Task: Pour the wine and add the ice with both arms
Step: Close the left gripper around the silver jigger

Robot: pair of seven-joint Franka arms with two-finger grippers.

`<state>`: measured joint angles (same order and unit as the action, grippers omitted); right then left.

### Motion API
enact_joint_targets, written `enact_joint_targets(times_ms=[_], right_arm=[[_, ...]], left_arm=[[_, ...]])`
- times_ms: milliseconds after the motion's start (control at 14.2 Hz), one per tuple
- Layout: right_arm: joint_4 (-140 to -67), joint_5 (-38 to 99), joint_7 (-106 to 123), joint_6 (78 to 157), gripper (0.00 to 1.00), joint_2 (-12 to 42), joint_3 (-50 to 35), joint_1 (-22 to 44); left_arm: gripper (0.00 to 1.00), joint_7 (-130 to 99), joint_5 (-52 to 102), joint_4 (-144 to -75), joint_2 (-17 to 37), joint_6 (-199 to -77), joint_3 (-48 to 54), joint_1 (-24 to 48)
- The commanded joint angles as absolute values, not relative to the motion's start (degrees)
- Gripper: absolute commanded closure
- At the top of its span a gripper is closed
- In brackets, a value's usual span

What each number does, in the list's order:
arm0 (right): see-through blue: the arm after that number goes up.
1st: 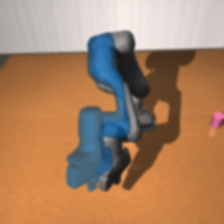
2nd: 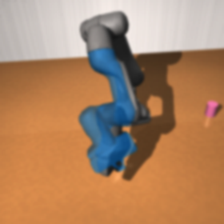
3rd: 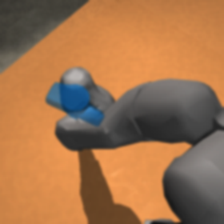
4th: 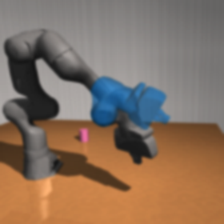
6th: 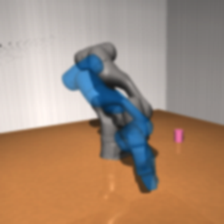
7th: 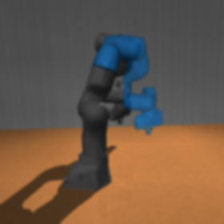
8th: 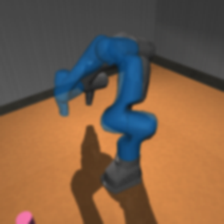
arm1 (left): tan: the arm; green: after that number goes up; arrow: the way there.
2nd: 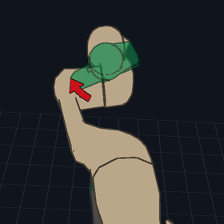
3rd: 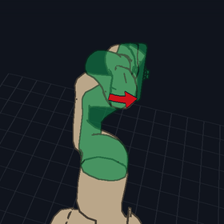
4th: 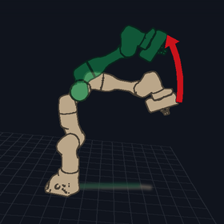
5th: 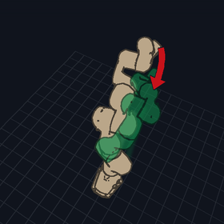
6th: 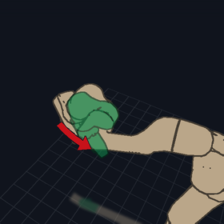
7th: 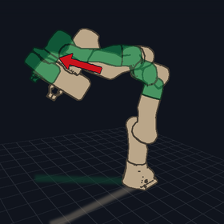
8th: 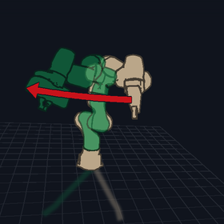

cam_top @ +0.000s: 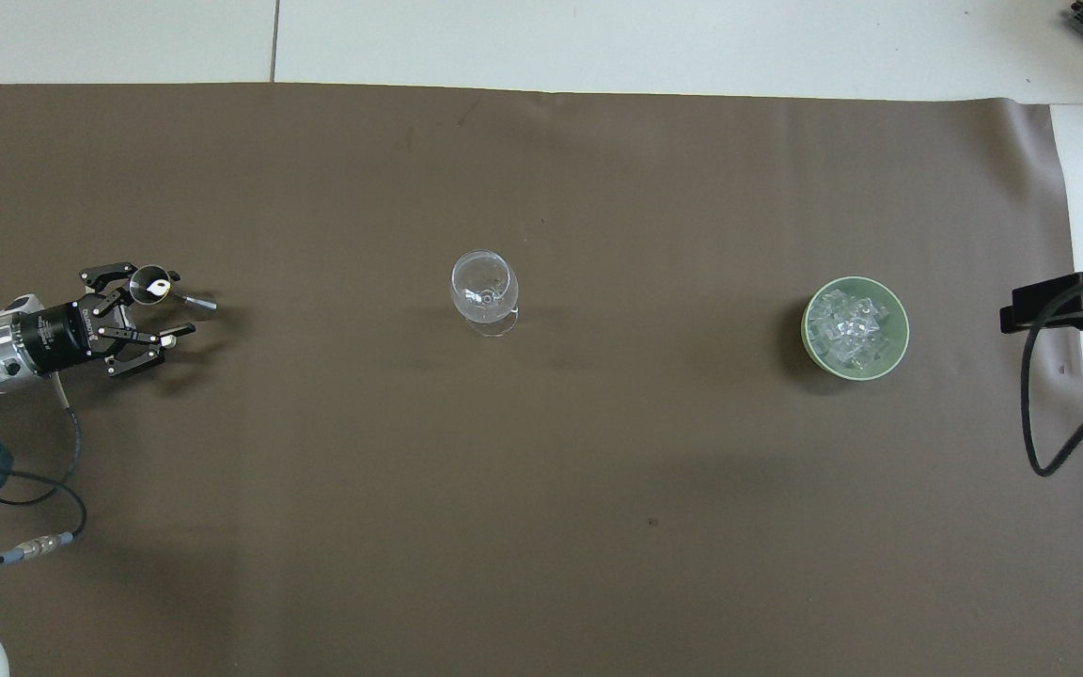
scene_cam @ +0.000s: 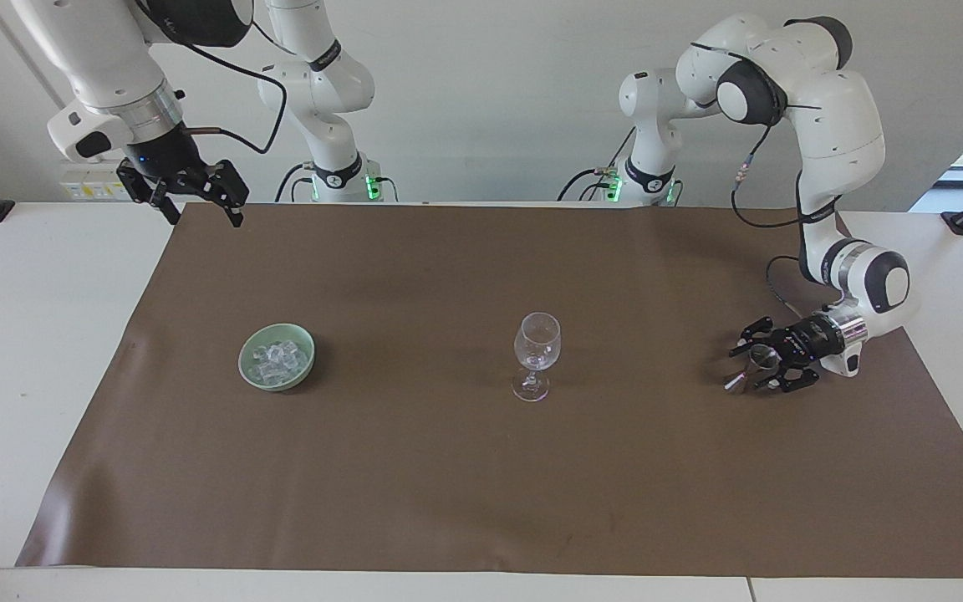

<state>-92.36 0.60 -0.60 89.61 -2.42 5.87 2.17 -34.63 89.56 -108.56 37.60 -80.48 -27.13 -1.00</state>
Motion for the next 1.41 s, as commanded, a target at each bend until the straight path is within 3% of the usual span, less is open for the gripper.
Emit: enact_joint_targets(times_ms=[0, 141, 494, 1340], right_arm=[[-92.29, 0.79, 0.79, 88.95, 0.00, -2.90, 5.45, 1.41], [-92.29, 0.79, 0.79, 88.95, 0.00, -2.90, 5.45, 1.41], [-92.29, 0.79, 0.79, 88.95, 0.00, -2.90, 5.45, 1.41], [-92.29, 0.79, 0.79, 88.95, 0.00, -2.90, 5.45, 1.41]], left_arm=[[0.35, -33.57, 90.97, -109.69, 37.53, -79.37, -27.86, -0.62], [0.47, -33.57, 90.97, -109.69, 37.53, -79.45, -27.86, -0.62], [1.00, -33.57, 91.05, -109.60, 37.53, -79.45, -27.95, -0.79], [1.00, -34.89, 91.05, -107.32, 35.69, -77.78, -28.30, -1.58]])
